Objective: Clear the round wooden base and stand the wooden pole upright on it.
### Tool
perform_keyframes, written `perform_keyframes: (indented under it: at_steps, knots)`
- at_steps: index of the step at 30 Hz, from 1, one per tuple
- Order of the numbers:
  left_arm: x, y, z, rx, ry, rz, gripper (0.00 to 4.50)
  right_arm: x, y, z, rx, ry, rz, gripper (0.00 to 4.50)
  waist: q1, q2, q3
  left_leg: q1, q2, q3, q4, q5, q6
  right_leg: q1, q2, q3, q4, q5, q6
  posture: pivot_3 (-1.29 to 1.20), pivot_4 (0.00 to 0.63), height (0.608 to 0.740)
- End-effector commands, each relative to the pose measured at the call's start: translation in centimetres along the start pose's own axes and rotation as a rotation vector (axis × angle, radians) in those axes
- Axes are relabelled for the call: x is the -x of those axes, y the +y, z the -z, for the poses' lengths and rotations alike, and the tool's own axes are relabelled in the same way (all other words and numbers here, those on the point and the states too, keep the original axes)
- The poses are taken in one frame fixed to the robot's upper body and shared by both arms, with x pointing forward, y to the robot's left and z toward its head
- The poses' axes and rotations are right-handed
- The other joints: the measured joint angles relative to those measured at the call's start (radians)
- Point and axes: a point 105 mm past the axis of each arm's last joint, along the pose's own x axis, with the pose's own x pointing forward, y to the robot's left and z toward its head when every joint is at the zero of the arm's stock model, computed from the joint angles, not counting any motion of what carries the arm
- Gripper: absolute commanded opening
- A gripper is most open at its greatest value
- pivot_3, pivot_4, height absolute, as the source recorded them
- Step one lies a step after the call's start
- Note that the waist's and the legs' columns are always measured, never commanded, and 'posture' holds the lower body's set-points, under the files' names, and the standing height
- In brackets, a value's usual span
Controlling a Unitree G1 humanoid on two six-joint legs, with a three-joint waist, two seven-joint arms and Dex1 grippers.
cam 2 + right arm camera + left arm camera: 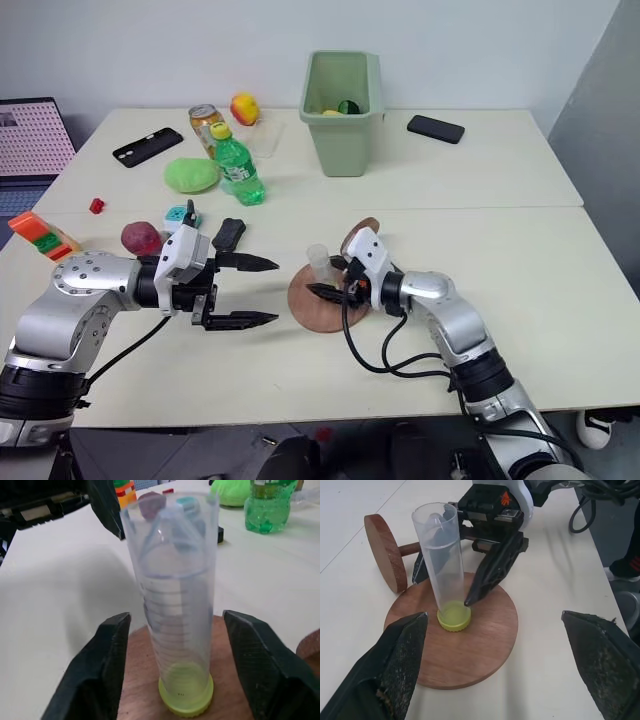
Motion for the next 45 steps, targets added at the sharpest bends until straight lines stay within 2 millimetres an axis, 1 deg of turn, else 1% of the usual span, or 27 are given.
perform_keyframes:
  at_steps: [1, 5, 6, 8, 12, 13, 15, 17, 19, 20, 22, 23, 25, 28, 29, 31, 35, 37, 38, 39, 40, 43, 44, 45]
  knots:
    - [0.1, 0.4, -0.8, -0.05, -0.01, -0.016, 4.5, -0.4, 0.5, -1.5, 0.051, -0.056, -0.028, 2.2, 0.0, 0.0, 0.0, 0.0, 0.0, 0.0, 0.0, 0.0, 0.0, 0.0, 0.0, 0.0, 0.0, 0.0, 0.0, 0.0, 0.15, 0.74]
    - [-0.1, 0.4, -0.9, -0.045, -0.029, -0.019, 4.5, 0.1, 0.9, -3.0, 0.071, -0.109, -0.045, 1.26, 0.0, 0.0, 0.0, 0.0, 0.0, 0.0, 0.0, 0.0, 0.0, 0.0, 0.0, 0.0, 0.0, 0.0, 0.0, 0.0, 0.15, 0.74]
    - [-0.2, 0.5, -1.0, -0.043, -0.035, -0.022, 4.5, 0.3, 1.0, -3.5, 0.082, -0.122, -0.045, 1.18, 0.0, 0.0, 0.0, 0.0, 0.0, 0.0, 0.0, 0.0, 0.0, 0.0, 0.0, 0.0, 0.0, 0.0, 0.0, 0.0, 0.15, 0.74]
    - [-0.2, 0.6, -1.3, -0.038, -0.054, -0.027, 4.5, 1.0, 1.2, -4.8, 0.09, -0.157, -0.049, 1.17, 0.0, 0.0, 0.0, 0.0, 0.0, 0.0, 0.0, 0.0, 0.0, -0.001, 0.0, 0.0, 0.0, 0.0, 0.0, 0.0, 0.15, 0.74]
    - [-0.1, 1.1, -2.5, -0.011, -0.115, -0.044, 4.5, 3.5, 0.8, -8.5, 0.104, -0.251, -0.001, 1.17, 0.002, 0.0, 0.0, -0.002, 0.0, -0.001, 0.0, 0.0, 0.0, -0.001, 0.0, 0.0, 0.0, 0.0, 0.0, 0.0, 0.15, 0.74]
    - [-0.1, 1.2, -2.7, -0.007, -0.125, -0.049, 4.5, 4.2, 0.3, -9.3, 0.101, -0.275, 0.033, 1.17, 0.002, 0.0, 0.0, -0.002, 0.0, -0.001, 0.001, 0.0, 0.0, -0.001, 0.0, -0.001, 0.0, 0.0, 0.0, 0.0, 0.15, 0.74]
    - [-0.2, 1.3, -3.1, 0.003, -0.146, -0.052, 4.5, 6.0, -1.3, -10.6, 0.097, -0.306, 0.12, 1.17, 0.002, 0.0, 0.0, -0.002, 0.0, -0.002, 0.001, 0.0, 0.0, -0.001, -0.001, 0.0, 0.0, 0.0, 0.0, 0.0, 0.15, 0.74]
    - [-0.4, 1.3, -3.3, 0.009, -0.16, -0.049, 4.5, 8.3, -4.1, -10.8, 0.118, -0.28, 0.268, 1.17, 0.002, 0.0, 0.0, -0.002, 0.0, -0.001, 0.001, 0.0, 0.0, -0.001, -0.001, 0.0, 0.0, 0.0, 0.0, 0.0, 0.15, 0.74]
    - [-0.8, 1.2, -3.5, 0.016, -0.176, -0.039, 4.5, 11.0, -8.0, -9.2, 0.133, -0.199, 0.459, 1.17, 0.003, 0.0, 0.0, -0.002, -0.001, -0.001, 0.001, 0.0, 0.0, -0.001, -0.001, 0.0, 0.0, 0.0, 0.0, 0.0, 0.15, 0.74]
    - [-1.0, 1.1, -3.5, 0.019, -0.18, -0.032, 4.5, 12.1, -9.6, -8.3, 0.145, -0.158, 0.538, 1.17, 0.003, 0.0, 0.0, -0.002, -0.001, -0.001, 0.001, 0.0, 0.0, -0.001, -0.001, 0.0, 0.0, 0.0, 0.0, 0.0, 0.15, 0.74]
    - [-1.4, 1.1, -3.6, 0.018, -0.185, -0.022, 4.5, 13.7, -12.3, -6.4, 0.143, -0.1, 0.67, 1.17, 0.004, -0.001, 0.0, -0.002, -0.001, 0.0, 0.001, 0.0, 0.0, 0.0, -0.001, 0.0, -0.001, 0.0, 0.0, 0.0, 0.15, 0.74]
    - [-1.7, 1.0, -3.6, 0.013, -0.185, -0.013, 4.5, 14.7, -13.9, -5.0, 0.127, -0.068, 0.751, 1.17, 0.003, -0.001, 0.0, -0.002, -0.001, 0.001, 0.001, 0.0, 0.0, 0.0, -0.001, 0.001, -0.001, 0.0, 0.0, 0.0, 0.15, 0.74]
    - [-2.0, 1.0, -3.5, 0.006, -0.186, -0.003, 4.5, 15.8, -15.8, -3.2, 0.123, -0.024, 0.846, 1.17, -0.001, -0.001, 0.0, -0.001, -0.001, 0.002, 0.0, 0.0, 0.0, -0.001, -0.001, 0.002, 0.0, 0.0, 0.0, 0.0, 0.15, 0.74]
    - [-2.2, 1.0, -3.6, 0.0, -0.186, 0.002, 4.5, 16.8, -17.5, -1.6, 0.101, -0.017, 0.928, 1.17, -0.007, -0.001, 0.0, -0.001, -0.001, 0.004, 0.0, 0.0, 0.0, -0.002, 0.0, 0.004, 0.001, 0.0, 0.0, 0.0, 0.15, 0.74]
    - [-2.2, 1.0, -3.5, -0.002, -0.184, 0.003, 4.5, 17.1, -17.9, -1.1, 0.1, -0.012, 0.952, 1.17, -0.013, -0.001, 0.0, -0.001, -0.001, 0.005, 0.0, 0.0, 0.0, -0.003, 0.0, 0.004, 0.001, 0.0, 0.0, 0.0, 0.15, 0.74]
    - [-2.2, 0.9, -3.4, -0.011, -0.175, 0.004, 4.5, 17.7, -18.6, 0.6, 0.075, 0.004, 1.0, 1.17, -0.02, -0.001, 0.0, -0.001, 0.0, 0.006, -0.001, 0.001, -0.001, -0.003, 0.0, 0.005, 0.001, 0.0, 0.0, 0.0, 0.15, 0.74]
    - [-2.1, 0.7, -3.3, -0.014, -0.168, 0.003, 4.5, 17.8, -18.7, 2.6, 0.024, 0.006, 1.009, 1.17, -0.026, -0.001, 0.0, -0.001, 0.0, 0.005, -0.001, 0.002, -0.003, -0.002, 0.0, 0.005, 0.0, 0.0, 0.0, 0.0, 0.15, 0.74]
    - [-2.0, 0.6, -3.2, -0.016, -0.158, 0.001, 4.5, 17.8, -18.6, 3.4, 0.003, 0.012, 1.012, 1.87, -0.026, -0.001, -0.001, -0.001, 0.0, 0.005, 0.0, 0.002, -0.003, -0.001, 0.0, 0.004, 0.0, 0.0, 0.0, 0.0, 0.15, 0.74]
    - [-1.9, 0.5, -3.2, -0.016, -0.156, 0.001, 4.5, 17.8, -18.5, 3.5, -0.007, 0.003, 1.005, 2.01, -0.025, -0.001, -0.001, -0.001, 0.0, 0.005, 0.0, 0.002, -0.003, -0.001, 0.0, 0.004, 0.0, 0.0, 0.0, 0.0, 0.15, 0.74]
    - [-1.9, 0.5, -3.1, -0.016, -0.153, 0.0, 4.5, 17.8, -18.4, 3.5, 0.004, 0.004, 1.003, 2.31, -0.025, -0.001, -0.001, -0.001, 0.0, 0.004, 0.0, 0.002, -0.003, 0.0, 0.0, 0.004, 0.0, 0.0, 0.0, 0.0, 0.15, 0.74]
    - [-1.8, 0.5, -3.1, -0.017, -0.151, -0.001, 4.5, 17.9, -18.2, 3.4, 0.001, -0.009, 0.999, 2.62, -0.025, -0.001, -0.001, -0.001, 0.0, 0.004, 0.0, 0.002, -0.003, 0.0, 0.0, 0.004, 0.0, 0.0, 0.0, 0.0, 0.15, 0.74]
    - [-1.6, 0.6, -3.1, -0.019, -0.146, 0.0, 4.5, 18.9, -17.9, 2.6, 0.013, -0.029, 1.006, 3.22, -0.025, -0.001, -0.001, -0.001, 0.0, 0.004, 0.0, 0.002, -0.003, -0.001, 0.0, 0.004, 0.0, 0.0, 0.0, 0.0, 0.15, 0.74]
    - [-1.6, 0.7, -3.2, -0.021, -0.145, 0.001, 4.5, 19.2, -17.7, 2.5, 0.018, -0.024, 1.007, 3.56, -0.025, -0.001, -0.001, -0.001, 0.0, 0.005, 0.0, 0.002, -0.003, -0.001, 0.0, 0.004, 0.0, 0.0, 0.0, 0.0, 0.15, 0.74]
    - [-1.6, 0.7, -3.2, -0.023, -0.143, 0.001, 4.5, 19.6, -17.4, 2.4, 0.018, -0.019, 1.002, 3.71, -0.024, -0.001, -0.001, -0.001, 0.0, 0.004, 0.0, 0.002, -0.004, -0.001, -0.001, 0.004, 0.0, 0.0, 0.0, 0.0, 0.15, 0.74]
